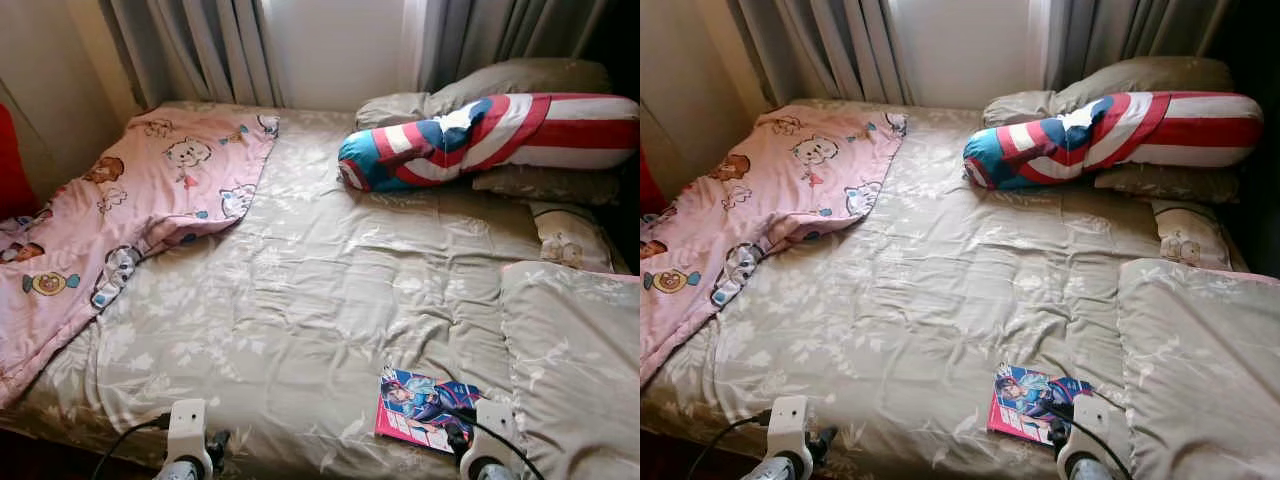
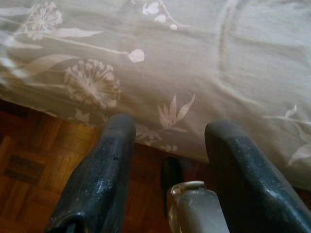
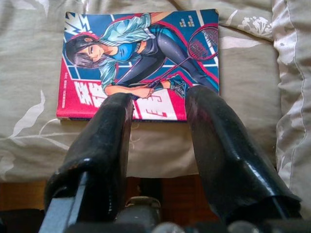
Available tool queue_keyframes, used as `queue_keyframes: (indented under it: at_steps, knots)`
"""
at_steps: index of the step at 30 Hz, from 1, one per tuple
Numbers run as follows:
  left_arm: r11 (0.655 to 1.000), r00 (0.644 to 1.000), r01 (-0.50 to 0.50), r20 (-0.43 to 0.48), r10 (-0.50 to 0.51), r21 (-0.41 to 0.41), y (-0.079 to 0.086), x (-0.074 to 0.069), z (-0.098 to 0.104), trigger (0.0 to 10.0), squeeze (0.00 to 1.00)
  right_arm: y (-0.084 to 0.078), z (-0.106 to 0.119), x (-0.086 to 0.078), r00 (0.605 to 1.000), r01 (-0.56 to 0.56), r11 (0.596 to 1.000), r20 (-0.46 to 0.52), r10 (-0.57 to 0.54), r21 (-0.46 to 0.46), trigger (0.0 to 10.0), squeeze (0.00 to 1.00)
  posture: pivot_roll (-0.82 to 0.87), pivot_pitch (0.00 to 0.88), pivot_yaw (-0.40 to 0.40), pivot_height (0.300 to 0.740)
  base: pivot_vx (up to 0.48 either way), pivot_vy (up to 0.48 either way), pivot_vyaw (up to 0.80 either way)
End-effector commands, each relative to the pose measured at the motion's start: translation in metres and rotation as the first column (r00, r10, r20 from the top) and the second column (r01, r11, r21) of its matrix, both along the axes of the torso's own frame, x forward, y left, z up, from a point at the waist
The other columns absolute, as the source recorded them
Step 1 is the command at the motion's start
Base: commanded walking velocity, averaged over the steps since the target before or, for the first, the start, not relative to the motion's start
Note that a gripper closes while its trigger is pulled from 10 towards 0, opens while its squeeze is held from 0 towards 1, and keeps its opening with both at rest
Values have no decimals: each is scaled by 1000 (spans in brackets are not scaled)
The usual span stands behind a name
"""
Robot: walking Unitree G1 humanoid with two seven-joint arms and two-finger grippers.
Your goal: Clean up the room
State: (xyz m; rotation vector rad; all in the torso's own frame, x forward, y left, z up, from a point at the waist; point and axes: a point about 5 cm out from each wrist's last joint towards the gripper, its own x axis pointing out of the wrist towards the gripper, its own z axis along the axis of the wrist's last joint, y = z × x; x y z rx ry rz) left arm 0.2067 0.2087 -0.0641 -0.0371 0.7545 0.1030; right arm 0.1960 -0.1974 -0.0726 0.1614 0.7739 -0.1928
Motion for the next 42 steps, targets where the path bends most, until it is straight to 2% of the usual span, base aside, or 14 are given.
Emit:
queue_keyframes:
  at_steps: [1,15,24,25,26,27,30,31,32,35,36,40,41,42]
  knots:
    - [1000,1000,-11,-27,11,8,2,-6,-4,10000,0,1,-3,-5,1000,-4,1000,-24,4,0,10000,0,-6,0,22,740,0,0,0]
    - [996,992,-85,-92,85,4,6,-20,-12,10000,0,7,-11,-17,995,-48,999,-90,47,-15,10000,0,-2,0,16,740,0,0,0]
    - [999,992,-43,-118,45,14,-1,-20,-14,10000,0,6,-12,-20,994,-36,999,-100,34,-13,10000,0,-5,5,17,740,0,0,0]
    - [999,992,-45,-118,47,14,-1,-20,-13,10000,0,7,-12,-19,994,-37,999,-101,35,-13,10000,247,-6,7,18,740,0,0,0]
    - [999,992,-45,-118,47,14,-1,-20,-13,10000,0,7,-12,-19,994,-37,999,-101,35,-13,10000,247,-6,7,18,740,0,0,0]
    - [999,992,-47,-120,49,14,0,-20,-13,10000,0,7,-12,-19,994,-43,999,-102,41,-18,10000,1000,-5,7,17,740,0,0,0]
    - [998,991,-54,-122,55,16,4,-21,-13,10000,0,7,-12,-19,994,-40,999,-104,38,-18,10000,1000,-4,6,16,740,0,0,0]
    - [998,991,-57,-122,59,15,5,-22,-14,10000,0,7,-12,-20,994,-42,999,-105,40,-18,10000,663,-3,5,16,740,0,0,0]
    - [998,991,-61,-123,62,14,6,-23,-14,10000,0,7,-12,-20,993,-48,999,-108,46,-19,10000,0,-3,5,16,740,0,0,0]
    - [998,990,-59,-126,61,18,7,-24,-14,10000,0,7,-13,-20,993,-49,998,-113,46,-25,10000,0,0,4,14,740,0,0,0]
    - [998,990,-59,-127,61,18,8,-24,-14,10000,0,6,-13,-21,992,-48,998,-115,43,-35,10000,1000,-1,4,15,740,0,0,0]
    - [998,990,-55,-127,56,18,7,-25,-14,10000,0,8,-13,-21,991,-66,998,-118,63,-20,10000,996,-1,3,15,740,0,0,0]
    - [999,991,-52,-126,54,17,7,-25,-15,10000,0,9,-14,-22,990,-72,997,-120,70,-16,10000,0,-2,5,15,740,0,0,0]
    - [999,991,-51,-125,53,17,6,-25,-15,10000,0,9,-14,-22,990,-72,997,-120,70,-14,10000,0,-2,5,15,740,0,0,0]
